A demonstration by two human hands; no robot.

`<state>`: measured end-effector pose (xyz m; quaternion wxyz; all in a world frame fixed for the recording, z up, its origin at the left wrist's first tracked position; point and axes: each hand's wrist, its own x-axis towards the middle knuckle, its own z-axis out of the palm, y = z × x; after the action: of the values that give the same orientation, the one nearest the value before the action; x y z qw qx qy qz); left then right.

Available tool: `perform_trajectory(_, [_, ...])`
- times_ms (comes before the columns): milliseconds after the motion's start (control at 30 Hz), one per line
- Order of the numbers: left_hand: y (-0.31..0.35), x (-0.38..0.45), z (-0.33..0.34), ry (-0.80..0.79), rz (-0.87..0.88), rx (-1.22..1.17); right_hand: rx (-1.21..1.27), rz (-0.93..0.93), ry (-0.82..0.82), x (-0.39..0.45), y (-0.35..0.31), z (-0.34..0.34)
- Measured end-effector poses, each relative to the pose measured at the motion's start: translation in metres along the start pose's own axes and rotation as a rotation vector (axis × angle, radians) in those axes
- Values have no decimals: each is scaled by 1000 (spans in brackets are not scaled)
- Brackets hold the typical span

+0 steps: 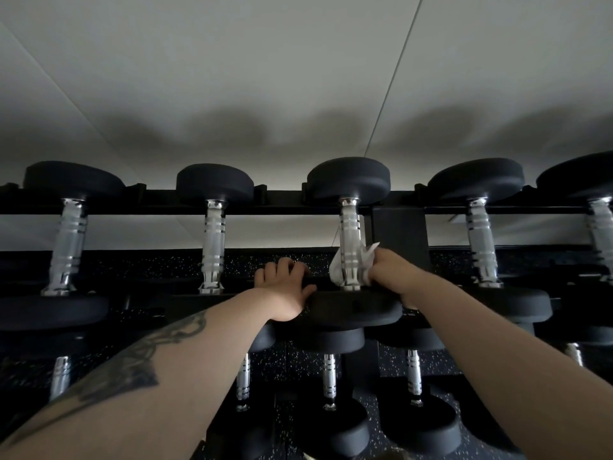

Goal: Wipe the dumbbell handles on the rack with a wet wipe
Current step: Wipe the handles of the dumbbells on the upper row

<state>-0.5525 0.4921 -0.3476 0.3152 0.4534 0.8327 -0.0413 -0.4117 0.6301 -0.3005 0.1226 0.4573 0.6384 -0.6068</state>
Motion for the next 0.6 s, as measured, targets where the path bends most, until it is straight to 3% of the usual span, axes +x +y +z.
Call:
perform_trajectory(133, [-1, 0, 0, -7, 7, -4, 233, 89, -217, -5, -1, -14])
perform_trajectory(233, [-1, 0, -1, -16, 10, -5, 134, 17, -219, -16, 5, -25])
perform_trajectory(433, [-1, -1, 0, 1, 13, -14, -449, -212, 342, -25, -15, -6])
perform_trajectory(533, [-1, -1, 0, 10, 12, -19, -541, -311, 459, -35, -16, 5])
perform_trajectory(600, [-1, -1, 0, 3, 10, -23, -459, -362, 480, -31, -15, 9])
